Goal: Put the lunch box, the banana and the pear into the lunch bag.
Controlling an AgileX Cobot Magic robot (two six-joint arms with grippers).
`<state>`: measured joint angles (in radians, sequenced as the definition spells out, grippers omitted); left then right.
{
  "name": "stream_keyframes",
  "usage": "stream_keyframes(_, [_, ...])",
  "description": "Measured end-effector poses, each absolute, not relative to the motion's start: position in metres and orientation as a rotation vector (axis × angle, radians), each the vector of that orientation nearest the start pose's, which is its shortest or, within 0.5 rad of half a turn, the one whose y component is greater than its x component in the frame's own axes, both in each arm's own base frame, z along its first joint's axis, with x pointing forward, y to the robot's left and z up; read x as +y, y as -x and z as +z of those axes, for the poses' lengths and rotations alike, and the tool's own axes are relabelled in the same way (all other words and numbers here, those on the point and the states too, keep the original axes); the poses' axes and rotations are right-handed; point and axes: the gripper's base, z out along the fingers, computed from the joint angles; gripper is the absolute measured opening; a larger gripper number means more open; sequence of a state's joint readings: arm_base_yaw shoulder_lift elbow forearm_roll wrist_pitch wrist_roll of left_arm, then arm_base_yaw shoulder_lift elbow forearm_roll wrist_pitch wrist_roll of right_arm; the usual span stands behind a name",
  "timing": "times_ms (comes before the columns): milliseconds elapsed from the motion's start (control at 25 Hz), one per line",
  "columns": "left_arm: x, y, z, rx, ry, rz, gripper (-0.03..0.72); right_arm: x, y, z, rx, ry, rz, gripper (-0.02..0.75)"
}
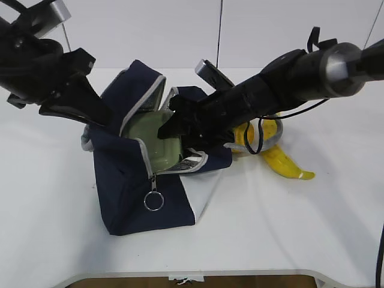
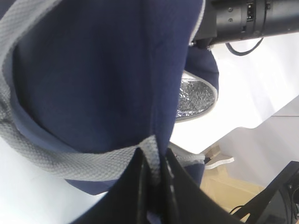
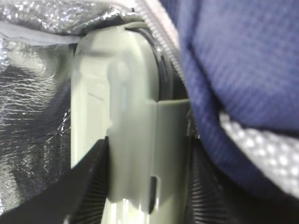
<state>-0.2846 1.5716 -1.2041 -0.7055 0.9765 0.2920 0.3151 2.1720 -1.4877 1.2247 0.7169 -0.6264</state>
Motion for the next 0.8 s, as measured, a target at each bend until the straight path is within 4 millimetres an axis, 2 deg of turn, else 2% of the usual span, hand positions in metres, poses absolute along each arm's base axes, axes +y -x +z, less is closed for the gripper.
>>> stream_keyframes(440, [-0.1365,-0.2923,0.2878,2.676,-0.355,-0.899,0.015,0.196,-0.4164,0.1553,2.547,0.078,1.167,0.381])
stream_keyframes(680, [-0.1365,-0.2921,0.2878,2.677,-0.356,-0.9,0.015,0.1953,-0.4168,0.1553,2.547,0.076,1.166,0.421])
stream_keyframes(760, [-0.1365,-0.2921,0.2878,2.678,-0.356,-0.899,0.015,0.1936,-0.4172,0.1553,2.548,0.074,1.17,0.499])
stream_keyframes(800, [-0.1365,-0.2921,0.2878,2.678,-0.356,-0.899,0.015,0.1922,-0.4173,0.1555,2.55,0.074,1.178,0.514])
